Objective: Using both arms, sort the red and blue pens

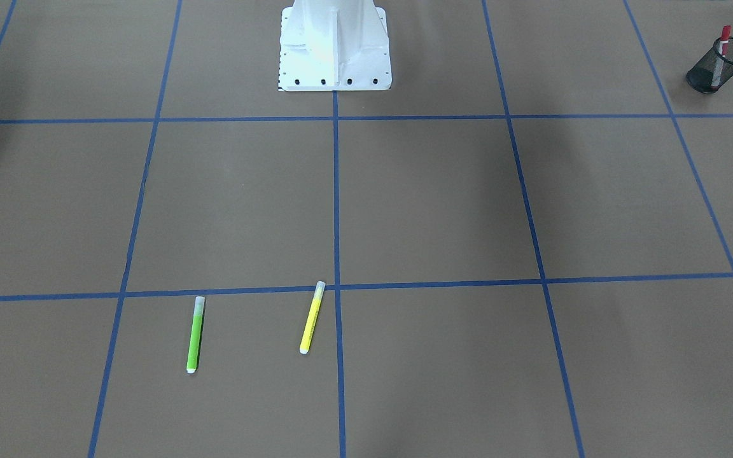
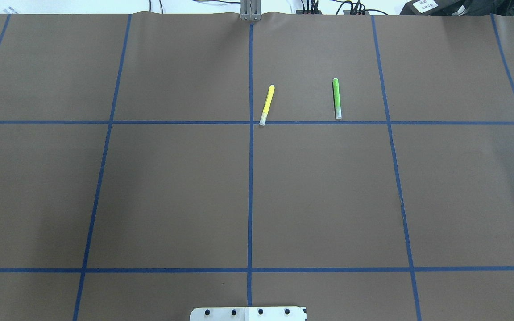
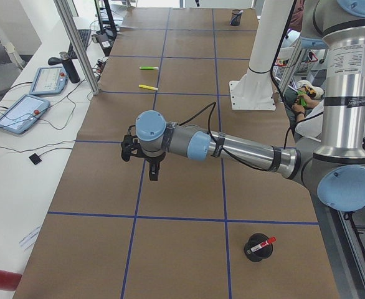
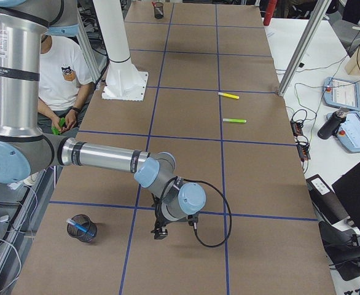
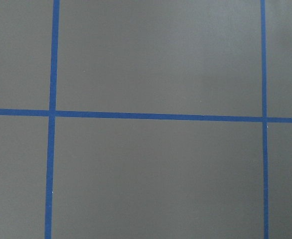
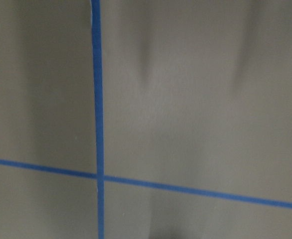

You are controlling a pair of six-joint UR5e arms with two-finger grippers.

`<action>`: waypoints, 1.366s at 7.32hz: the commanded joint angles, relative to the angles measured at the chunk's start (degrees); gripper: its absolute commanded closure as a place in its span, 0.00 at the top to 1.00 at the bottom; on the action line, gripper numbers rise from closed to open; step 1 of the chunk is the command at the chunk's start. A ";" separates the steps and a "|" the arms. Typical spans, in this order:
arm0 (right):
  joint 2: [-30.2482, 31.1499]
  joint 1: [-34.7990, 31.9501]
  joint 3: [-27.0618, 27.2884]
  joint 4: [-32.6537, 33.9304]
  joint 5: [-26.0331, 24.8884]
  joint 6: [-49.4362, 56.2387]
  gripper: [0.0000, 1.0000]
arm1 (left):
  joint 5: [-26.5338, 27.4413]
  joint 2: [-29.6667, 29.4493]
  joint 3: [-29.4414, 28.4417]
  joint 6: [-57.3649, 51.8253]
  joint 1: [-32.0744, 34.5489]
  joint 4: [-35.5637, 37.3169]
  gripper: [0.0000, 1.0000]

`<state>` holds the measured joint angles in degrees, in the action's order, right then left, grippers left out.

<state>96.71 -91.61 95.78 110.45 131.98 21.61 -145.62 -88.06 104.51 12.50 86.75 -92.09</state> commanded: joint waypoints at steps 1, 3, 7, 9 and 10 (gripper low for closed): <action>-0.03 0.03 5.89 -8.90 0.20 -12.02 1.00 | 10.37 1.14 0.78 -4.66 0.18 -0.02 1.00; -0.12 0.03 10.63 -13.40 1.25 -16.65 1.00 | 14.05 1.14 0.52 -4.68 0.00 -0.02 1.00; -0.56 0.29 15.32 -15.60 1.26 -20.91 1.00 | 13.70 1.14 2.18 -4.15 0.00 -0.10 1.00; -0.47 0.38 15.14 -15.61 1.26 -20.91 1.00 | 13.70 1.05 2.45 -4.06 -0.17 -0.19 1.00; -0.47 0.38 15.05 -15.61 1.17 -20.91 1.00 | 13.61 1.05 2.98 -4.06 -0.17 -0.19 1.00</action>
<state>96.24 -91.27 110.91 94.90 133.22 0.74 -131.94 -86.97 106.96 8.41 86.61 -92.27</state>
